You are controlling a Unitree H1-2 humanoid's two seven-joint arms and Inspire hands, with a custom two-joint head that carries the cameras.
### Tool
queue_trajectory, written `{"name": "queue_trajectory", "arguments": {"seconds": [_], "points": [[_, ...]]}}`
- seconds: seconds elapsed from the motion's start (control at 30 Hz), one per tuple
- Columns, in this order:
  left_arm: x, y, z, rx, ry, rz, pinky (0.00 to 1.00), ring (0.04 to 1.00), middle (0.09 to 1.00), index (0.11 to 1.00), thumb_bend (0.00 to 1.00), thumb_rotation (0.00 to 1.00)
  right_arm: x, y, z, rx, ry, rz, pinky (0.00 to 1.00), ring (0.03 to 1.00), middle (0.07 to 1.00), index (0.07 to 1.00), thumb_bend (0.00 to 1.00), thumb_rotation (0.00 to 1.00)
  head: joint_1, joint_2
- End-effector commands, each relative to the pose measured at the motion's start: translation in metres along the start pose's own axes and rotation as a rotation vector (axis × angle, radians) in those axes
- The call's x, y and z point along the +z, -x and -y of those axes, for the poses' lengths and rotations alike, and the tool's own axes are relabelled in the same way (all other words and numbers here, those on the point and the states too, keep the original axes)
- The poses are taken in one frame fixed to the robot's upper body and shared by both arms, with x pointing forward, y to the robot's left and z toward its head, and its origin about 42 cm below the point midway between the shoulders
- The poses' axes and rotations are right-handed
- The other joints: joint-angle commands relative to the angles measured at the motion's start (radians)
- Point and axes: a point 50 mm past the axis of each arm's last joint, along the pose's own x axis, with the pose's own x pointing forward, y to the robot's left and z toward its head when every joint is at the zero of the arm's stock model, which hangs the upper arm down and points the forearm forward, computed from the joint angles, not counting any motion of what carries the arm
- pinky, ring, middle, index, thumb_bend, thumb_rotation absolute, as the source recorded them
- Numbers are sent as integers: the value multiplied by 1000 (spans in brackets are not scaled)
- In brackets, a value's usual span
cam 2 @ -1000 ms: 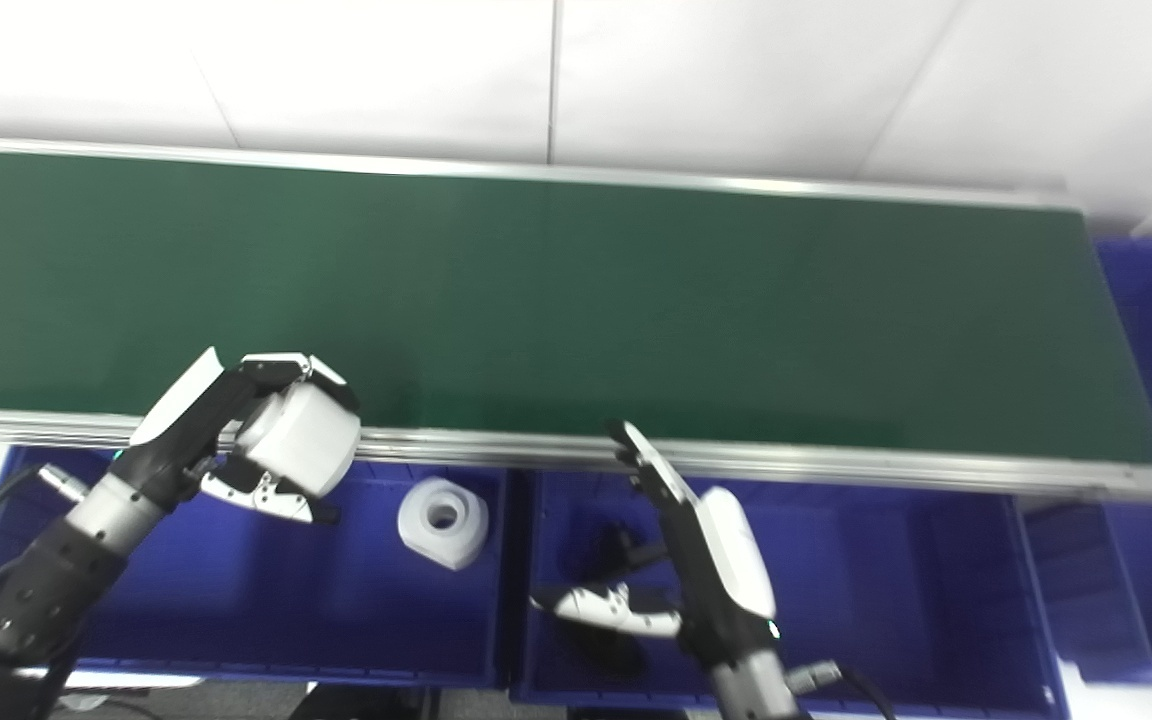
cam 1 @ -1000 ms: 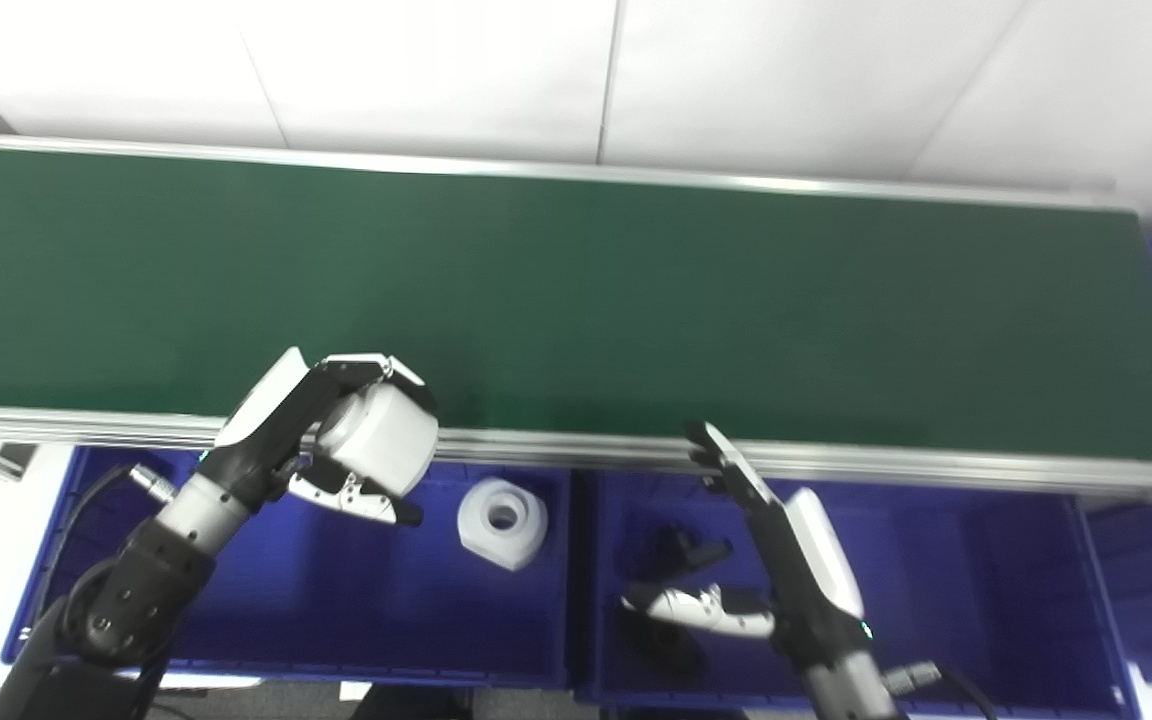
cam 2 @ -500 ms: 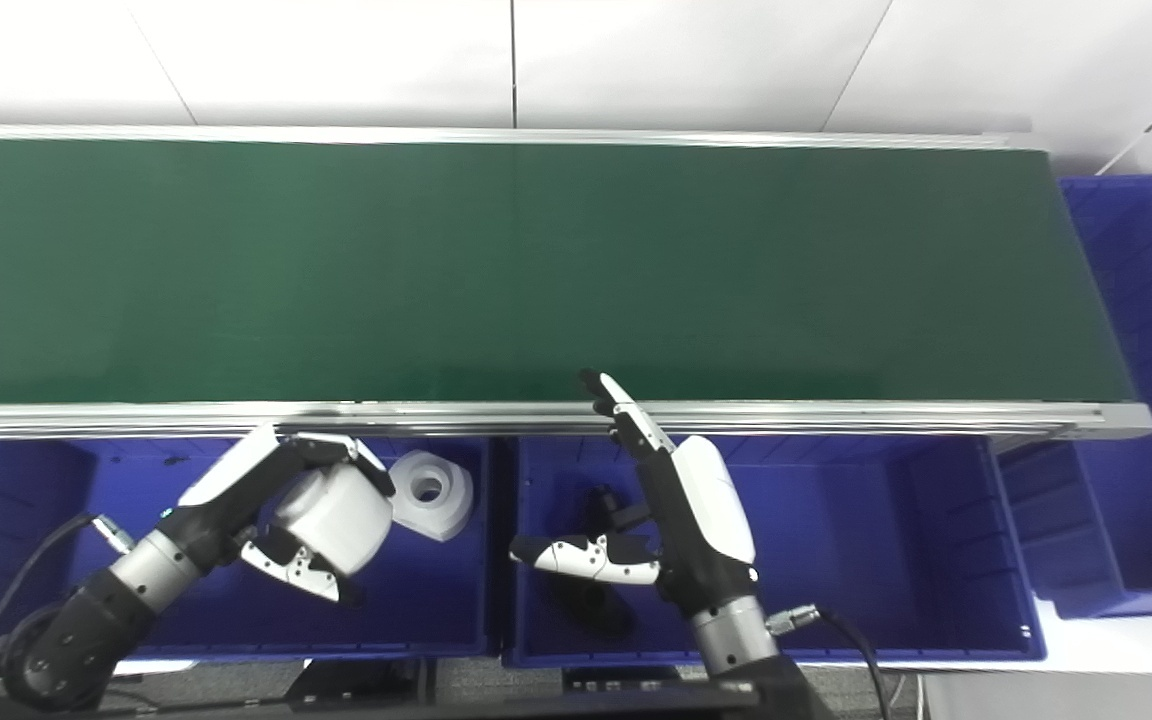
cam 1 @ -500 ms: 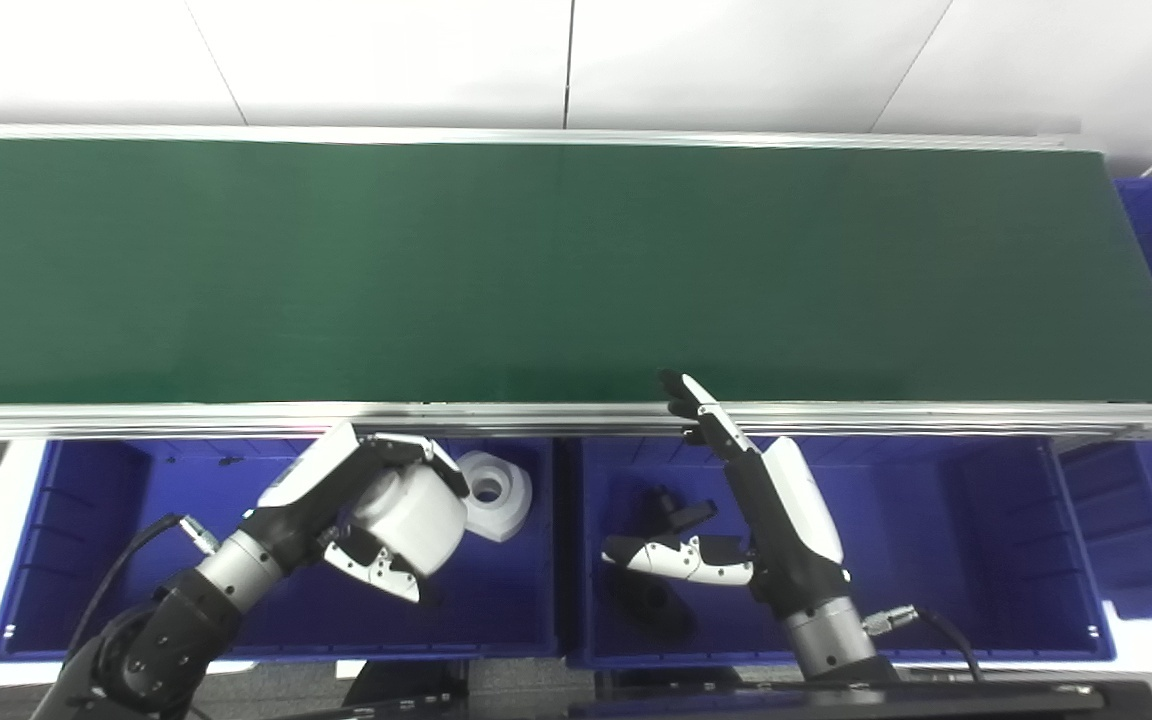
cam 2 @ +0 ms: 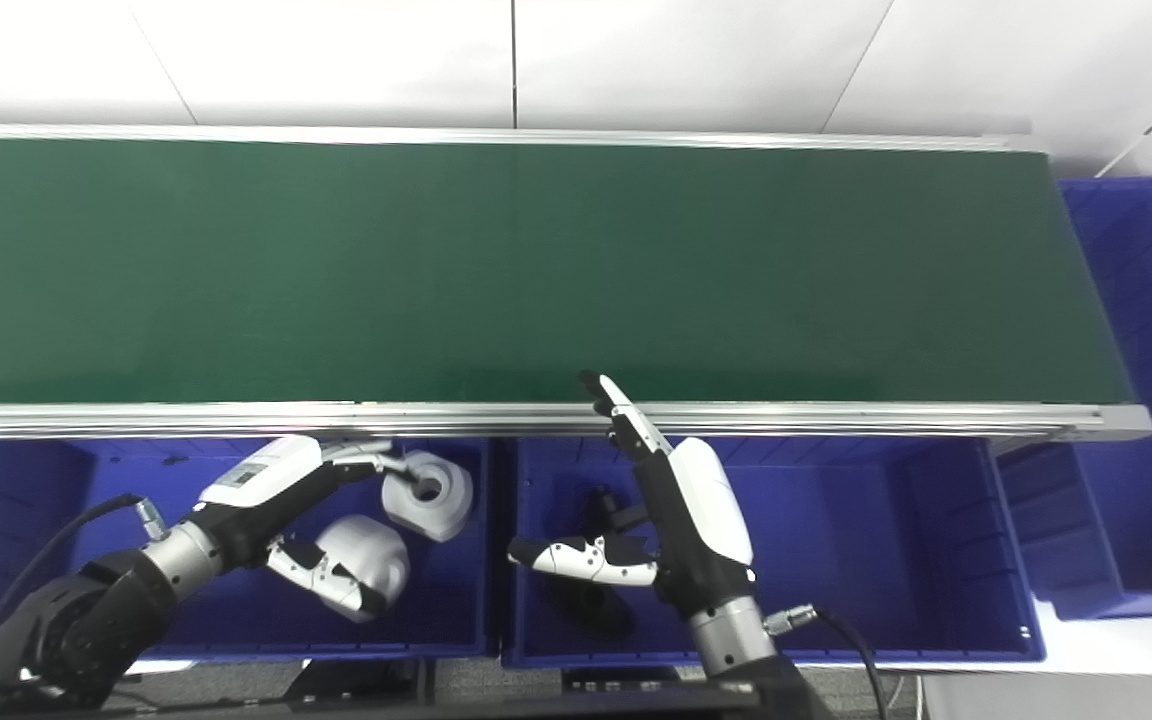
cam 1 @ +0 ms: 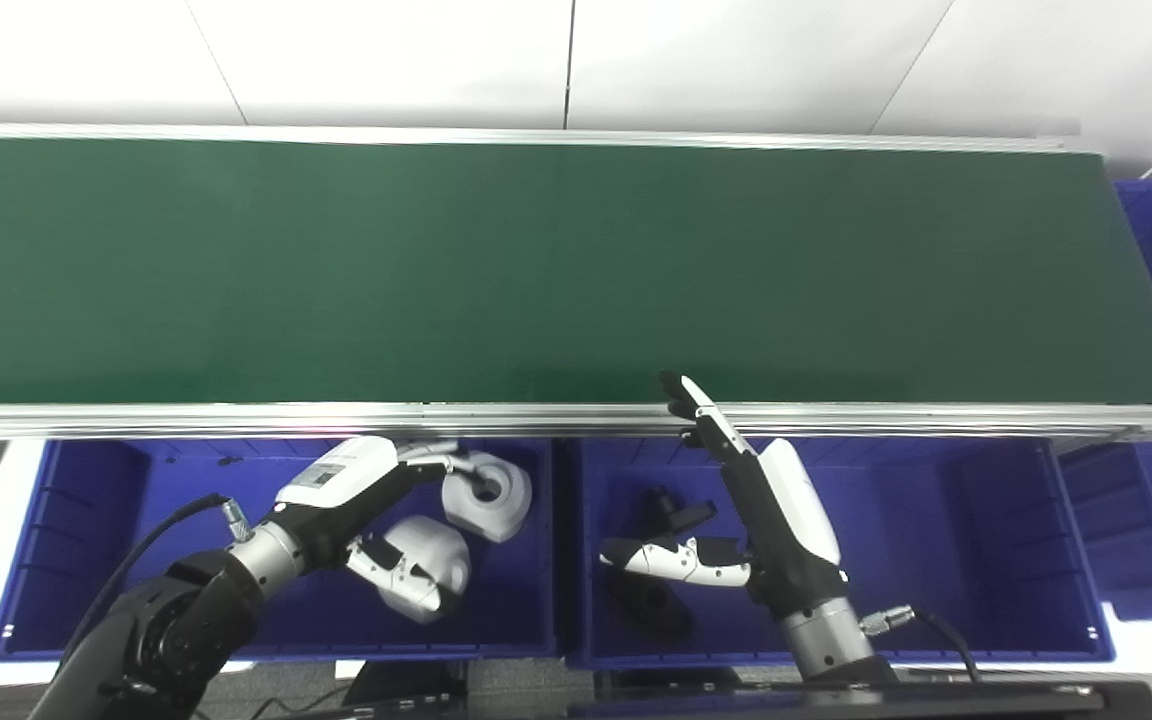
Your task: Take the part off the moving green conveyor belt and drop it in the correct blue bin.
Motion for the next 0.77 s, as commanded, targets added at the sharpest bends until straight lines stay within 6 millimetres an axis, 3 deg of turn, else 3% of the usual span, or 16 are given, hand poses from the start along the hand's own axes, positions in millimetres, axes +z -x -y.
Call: {"name": "queue_trajectory", "arguments": {"seconds": [0.0,0.1,0.3,0.6,0.73], "points": [[12,2,-4,98,185,100,847,930,955,931,760,548,9,2,4,-14,-3,16,793,893,934,953,828,482,1,-2],[27,4,7,165,385,224,836,919,945,927,729,464,7,2,6,-9,-1,11,789,891,933,953,830,471,7,-8],[28,1,15,242,433,321,836,908,942,922,736,384,4,2,6,-7,-7,7,775,881,926,952,837,454,9,-17],[21,0,16,227,468,319,834,917,951,931,805,387,1,2,7,-3,-4,-15,792,887,929,956,849,462,15,-22],[20,1,15,234,496,320,886,951,973,948,821,386,1,1,8,12,-14,-32,792,895,943,964,857,456,30,-17]]}}
